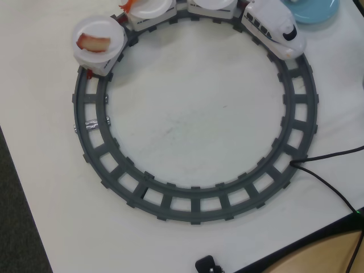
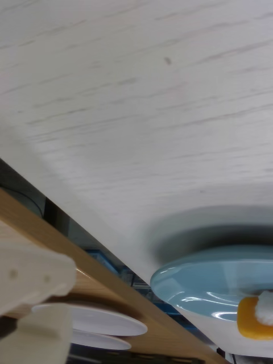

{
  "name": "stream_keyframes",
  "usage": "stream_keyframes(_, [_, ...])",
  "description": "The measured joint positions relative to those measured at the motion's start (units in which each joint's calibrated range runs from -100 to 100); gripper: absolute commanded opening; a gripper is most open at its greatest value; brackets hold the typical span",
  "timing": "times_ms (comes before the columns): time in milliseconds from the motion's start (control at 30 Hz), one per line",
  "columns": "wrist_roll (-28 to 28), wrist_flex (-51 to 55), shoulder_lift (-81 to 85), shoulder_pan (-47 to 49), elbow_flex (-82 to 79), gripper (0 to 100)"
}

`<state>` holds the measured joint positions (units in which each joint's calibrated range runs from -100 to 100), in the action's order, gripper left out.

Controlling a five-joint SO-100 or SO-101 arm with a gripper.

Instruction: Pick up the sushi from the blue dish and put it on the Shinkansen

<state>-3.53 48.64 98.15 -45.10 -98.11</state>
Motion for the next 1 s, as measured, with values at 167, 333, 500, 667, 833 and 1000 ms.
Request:
stream_keyframes(167, [0.00, 0.00, 0.00, 0.00, 0.00, 2])
stream_keyframes(333, [0.00, 0.00, 0.00, 0.00, 0.00, 2])
stream_keyframes(500, [0.00, 0.00, 0.00, 0.00, 0.00, 2])
stream_keyframes(667, [0.00, 0.00, 0.00, 0.00, 0.00, 3])
stream_keyframes(833, [0.00, 0.00, 0.00, 0.00, 0.00, 3])
stream_keyframes(1000, [0.00, 0.00, -0.08, 0.39, 0.00, 3])
